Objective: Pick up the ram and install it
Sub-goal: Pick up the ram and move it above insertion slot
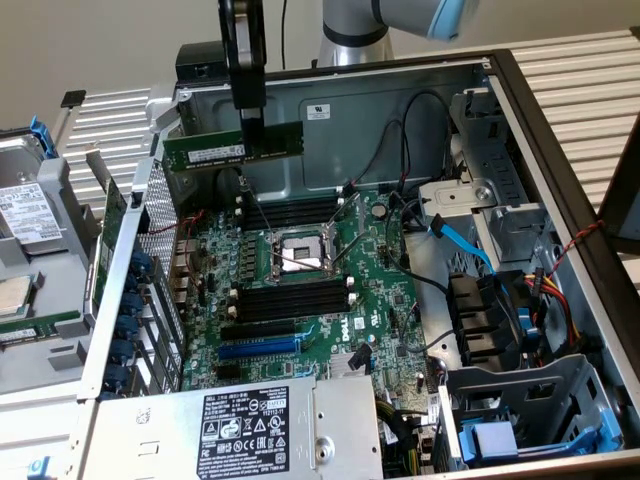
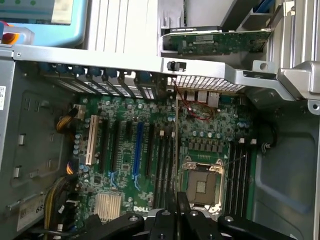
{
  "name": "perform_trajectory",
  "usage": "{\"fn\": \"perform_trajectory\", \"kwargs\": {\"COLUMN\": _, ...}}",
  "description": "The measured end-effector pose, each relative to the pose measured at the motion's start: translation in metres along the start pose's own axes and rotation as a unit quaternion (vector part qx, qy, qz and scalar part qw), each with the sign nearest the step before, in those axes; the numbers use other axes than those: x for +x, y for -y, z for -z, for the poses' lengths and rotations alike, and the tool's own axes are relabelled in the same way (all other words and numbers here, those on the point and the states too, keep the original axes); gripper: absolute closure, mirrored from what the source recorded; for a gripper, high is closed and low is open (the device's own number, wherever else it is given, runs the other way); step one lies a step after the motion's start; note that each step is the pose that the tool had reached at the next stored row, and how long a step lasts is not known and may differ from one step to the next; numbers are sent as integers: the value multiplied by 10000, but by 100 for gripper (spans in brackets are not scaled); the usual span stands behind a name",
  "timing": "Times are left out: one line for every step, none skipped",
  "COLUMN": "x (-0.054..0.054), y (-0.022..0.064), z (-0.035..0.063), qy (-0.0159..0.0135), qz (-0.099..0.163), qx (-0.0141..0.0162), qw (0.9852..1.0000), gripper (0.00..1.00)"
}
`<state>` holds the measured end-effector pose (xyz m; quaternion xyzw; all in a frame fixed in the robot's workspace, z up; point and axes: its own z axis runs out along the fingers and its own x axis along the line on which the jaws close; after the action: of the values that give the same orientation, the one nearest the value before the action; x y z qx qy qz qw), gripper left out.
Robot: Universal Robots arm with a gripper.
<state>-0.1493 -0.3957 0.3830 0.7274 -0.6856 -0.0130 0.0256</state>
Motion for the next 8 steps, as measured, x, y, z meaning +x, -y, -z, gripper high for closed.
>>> {"fn": "perform_trajectory", "kwargs": {"x": -6, "y": 16, "z": -5, "qy": 0, "qz": -7, "qx": 1, "qw": 10000, "gripper": 87}}
{"fn": "perform_trajectory", "kwargs": {"x": -12, "y": 32, "z": -9, "qy": 1, "qz": -12, "qx": 1, "qw": 10000, "gripper": 87}}
{"fn": "perform_trajectory", "kwargs": {"x": -17, "y": 49, "z": -14, "qy": 1, "qz": -18, "qx": 1, "qw": 10000, "gripper": 87}}
{"fn": "perform_trajectory", "kwargs": {"x": -21, "y": 64, "z": -20, "qy": 1, "qz": -26, "qx": 1, "qw": 10000, "gripper": 87}}
{"fn": "perform_trajectory", "kwargs": {"x": -21, "y": 72, "z": -34, "qy": 3, "qz": -50, "qx": 1, "qw": 10000, "gripper": 87}}
{"fn": "perform_trajectory", "kwargs": {"x": -21, "y": 77, "z": -52, "qy": 4, "qz": -87, "qx": 1, "qw": 10000, "gripper": 87}}
{"fn": "perform_trajectory", "kwargs": {"x": -21, "y": 83, "z": -69, "qy": 6, "qz": -109, "qx": 1, "qw": 9999, "gripper": 87}}
{"fn": "perform_trajectory", "kwargs": {"x": -22, "y": 86, "z": -81, "qy": 5, "qz": -118, "qx": 3, "qw": 9999, "gripper": 87}}
